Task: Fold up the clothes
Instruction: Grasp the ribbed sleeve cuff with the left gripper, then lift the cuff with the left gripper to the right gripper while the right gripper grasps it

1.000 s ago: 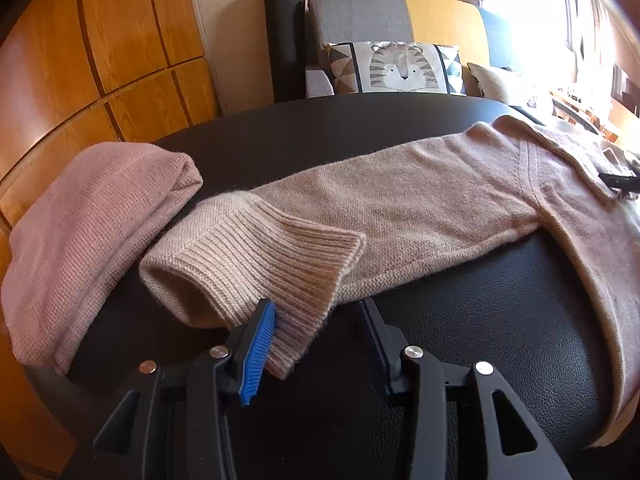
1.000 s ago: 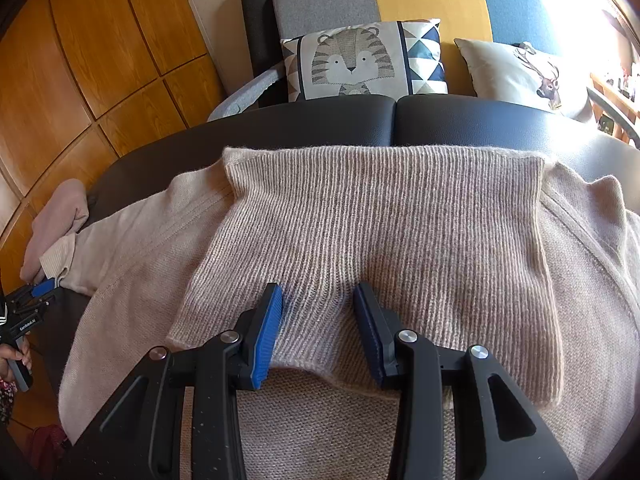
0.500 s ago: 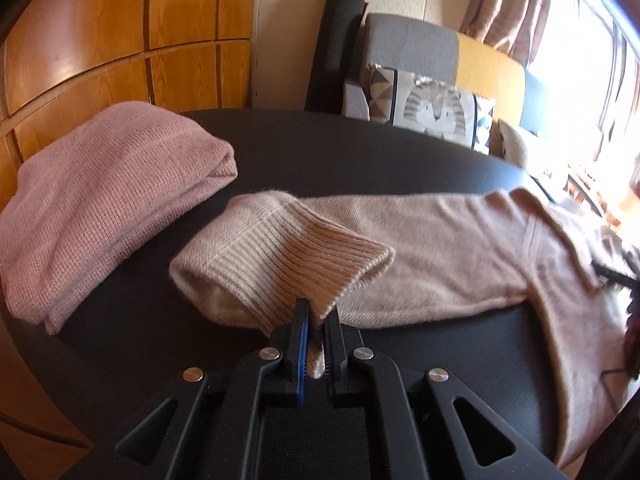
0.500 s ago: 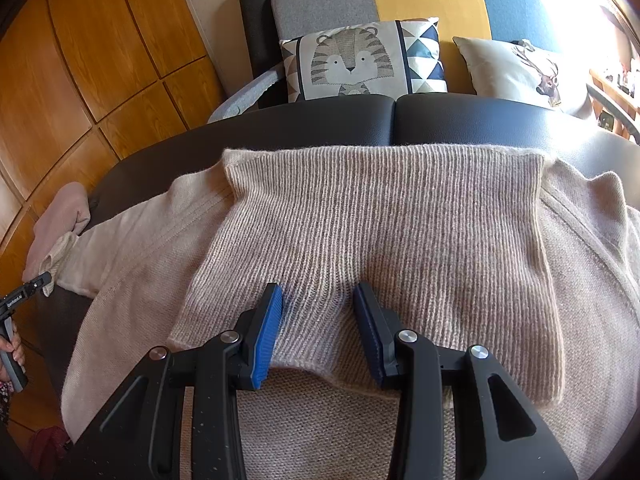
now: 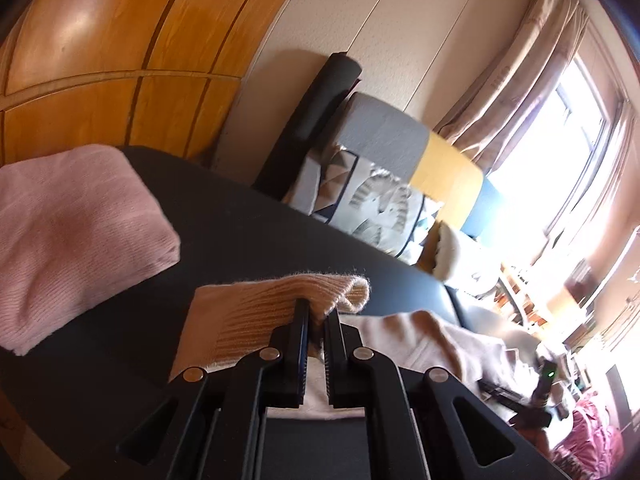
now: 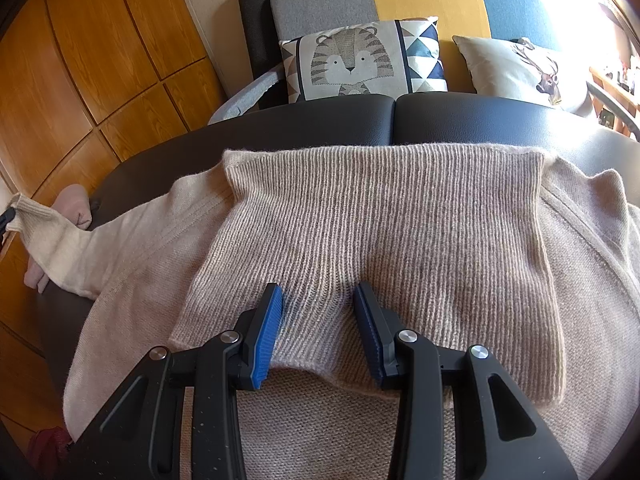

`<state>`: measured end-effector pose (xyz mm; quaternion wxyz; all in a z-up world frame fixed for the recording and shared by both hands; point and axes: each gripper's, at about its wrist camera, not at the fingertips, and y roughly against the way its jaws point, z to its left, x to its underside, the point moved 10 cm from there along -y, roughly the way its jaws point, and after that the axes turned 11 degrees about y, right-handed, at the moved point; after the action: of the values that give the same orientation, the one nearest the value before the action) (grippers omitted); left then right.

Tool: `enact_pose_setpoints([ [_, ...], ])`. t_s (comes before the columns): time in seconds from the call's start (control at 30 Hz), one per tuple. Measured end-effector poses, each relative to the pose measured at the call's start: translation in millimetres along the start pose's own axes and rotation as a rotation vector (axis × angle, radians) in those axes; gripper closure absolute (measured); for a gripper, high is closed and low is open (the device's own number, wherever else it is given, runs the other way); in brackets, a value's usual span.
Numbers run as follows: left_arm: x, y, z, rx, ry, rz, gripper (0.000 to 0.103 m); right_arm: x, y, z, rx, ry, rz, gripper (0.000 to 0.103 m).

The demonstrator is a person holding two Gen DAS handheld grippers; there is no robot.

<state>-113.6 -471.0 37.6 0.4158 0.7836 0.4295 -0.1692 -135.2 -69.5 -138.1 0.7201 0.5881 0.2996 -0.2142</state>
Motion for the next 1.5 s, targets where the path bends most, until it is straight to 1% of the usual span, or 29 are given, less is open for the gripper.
enact_pose_setpoints([
  [0.07, -3, 0, -12, 0.032, 0.015, 0.003, 0.097, 0, 0, -1, -0.014, -0.014, -0.001, 0.062],
  [0.13, -6, -3, -25, 0.066, 0.030, 0.010, 0.098, -2, 1, -2, -0.059, -0.038, -0.004, 0.061],
  [0.2, -4, -4, -38, 0.095, 0.035, 0.017, 0.098, -4, 3, -1, -0.096, -0.054, -0.006, 0.051],
  [0.23, -2, -5, -46, 0.110, 0.033, 0.021, 0.098, -5, 5, 0, -0.102, -0.054, -0.007, 0.050],
  [0.33, 4, -13, -73, 0.158, 0.016, 0.048, 0.098, -9, 10, 3, -0.121, -0.051, -0.009, 0.049],
  [0.53, 24, -31, -134, 0.252, -0.038, 0.102, 0.097, -15, 28, 5, -0.139, -0.119, -0.074, 0.049],
  [0.63, 32, -39, -161, 0.288, -0.060, 0.125, 0.098, -22, 38, 8, -0.175, -0.156, -0.097, 0.049],
  [0.8, 47, -49, -192, 0.334, -0.061, 0.157, 0.097, -44, 61, 36, -0.250, -0.138, -0.157, 0.049],
  [0.9, 58, -56, -207, 0.359, -0.052, 0.183, 0.097, -59, 76, 67, -0.295, -0.062, -0.192, 0.049],
  [1.03, 76, -69, -226, 0.388, -0.041, 0.227, 0.097, -77, 84, 110, -0.285, 0.091, -0.223, 0.049],
  [1.1, 85, -75, -236, 0.403, -0.035, 0.250, 0.097, -85, 83, 125, -0.234, 0.168, -0.241, 0.049],
  [1.17, 94, -81, -245, 0.417, -0.029, 0.272, 0.097, -92, 80, 134, -0.195, 0.211, -0.262, 0.049],
  [1.27, 106, -87, -257, 0.431, -0.030, 0.302, 0.097, -101, 79, 140, -0.153, 0.240, -0.289, 0.049],
  [1.37, 116, -91, -267, 0.444, -0.032, 0.328, 0.097, -105, 77, 137, -0.117, 0.241, -0.304, 0.049],
  [1.4, 119, -93, -270, 0.446, -0.036, 0.335, 0.097, -105, 77, 133, -0.107, 0.230, -0.310, 0.053],
  [1.47, 125, -95, -275, 0.454, -0.041, 0.351, 0.097, -106, 78, 124, -0.094, 0.201, -0.318, 0.056],
  [1.5, 128, -96, -278, 0.458, -0.042, 0.358, 0.097, -106, 77, 120, -0.098, 0.184, -0.318, 0.065],
])
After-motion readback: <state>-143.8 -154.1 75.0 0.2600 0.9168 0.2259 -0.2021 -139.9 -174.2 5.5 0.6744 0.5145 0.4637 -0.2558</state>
